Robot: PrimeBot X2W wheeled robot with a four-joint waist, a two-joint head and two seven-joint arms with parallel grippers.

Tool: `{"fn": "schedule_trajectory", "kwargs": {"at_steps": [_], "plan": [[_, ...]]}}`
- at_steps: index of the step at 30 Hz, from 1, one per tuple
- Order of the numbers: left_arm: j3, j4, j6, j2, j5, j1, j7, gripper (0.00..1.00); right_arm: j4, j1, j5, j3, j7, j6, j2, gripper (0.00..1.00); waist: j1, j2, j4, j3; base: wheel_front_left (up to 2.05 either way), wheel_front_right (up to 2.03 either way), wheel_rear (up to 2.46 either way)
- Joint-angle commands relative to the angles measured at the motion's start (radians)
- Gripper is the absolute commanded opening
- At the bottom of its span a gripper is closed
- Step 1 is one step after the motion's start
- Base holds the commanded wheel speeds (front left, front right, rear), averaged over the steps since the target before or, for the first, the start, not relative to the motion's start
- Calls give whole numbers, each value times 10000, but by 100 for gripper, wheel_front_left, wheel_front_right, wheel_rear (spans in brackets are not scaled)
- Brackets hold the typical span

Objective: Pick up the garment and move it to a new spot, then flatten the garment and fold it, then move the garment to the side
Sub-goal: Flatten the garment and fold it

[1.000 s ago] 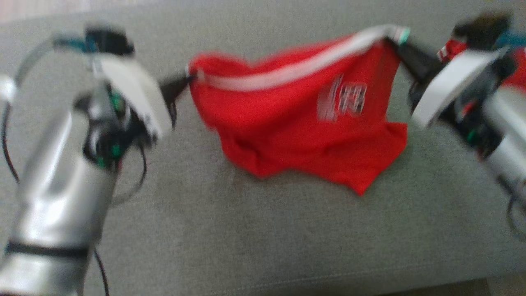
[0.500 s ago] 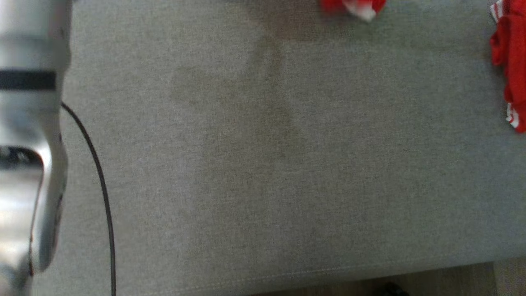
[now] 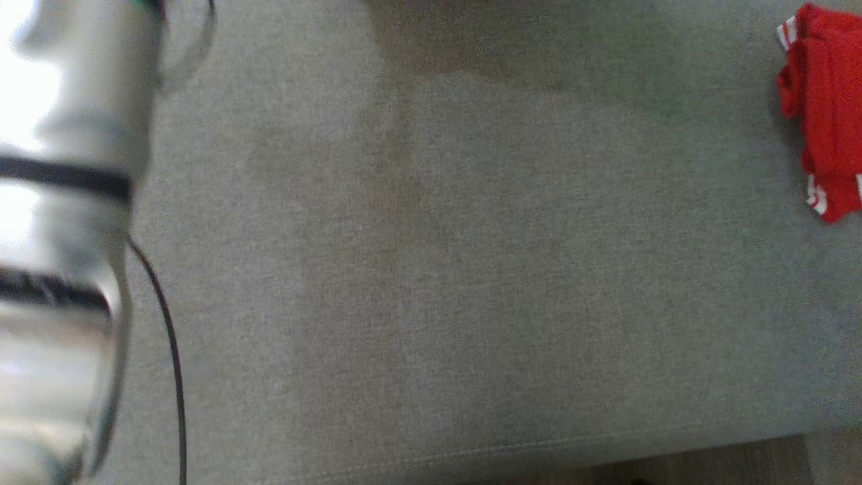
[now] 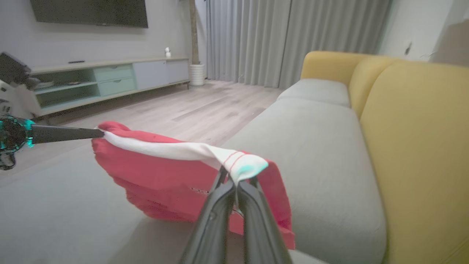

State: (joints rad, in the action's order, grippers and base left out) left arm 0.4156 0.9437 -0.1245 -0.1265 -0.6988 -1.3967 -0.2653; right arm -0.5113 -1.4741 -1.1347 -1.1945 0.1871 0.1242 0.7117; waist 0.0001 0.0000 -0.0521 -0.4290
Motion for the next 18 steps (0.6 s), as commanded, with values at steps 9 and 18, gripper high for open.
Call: {"fn": "schedule_trajectory", "kwargs": {"at_steps": [9,18], "plan": [[1976,-2725,-59,-2005,-2398,4367,-1559,0,2039,3571,-130,-841,-613,65,1023,0,-1,0,-3,1977,0,0,0],[2736,-5888,-60,-3940,-4975,7399,-4370,0,4236,6298,-622,-855,-3848,65,2726,0,-1,0,0,3563,0,0,0]]}}
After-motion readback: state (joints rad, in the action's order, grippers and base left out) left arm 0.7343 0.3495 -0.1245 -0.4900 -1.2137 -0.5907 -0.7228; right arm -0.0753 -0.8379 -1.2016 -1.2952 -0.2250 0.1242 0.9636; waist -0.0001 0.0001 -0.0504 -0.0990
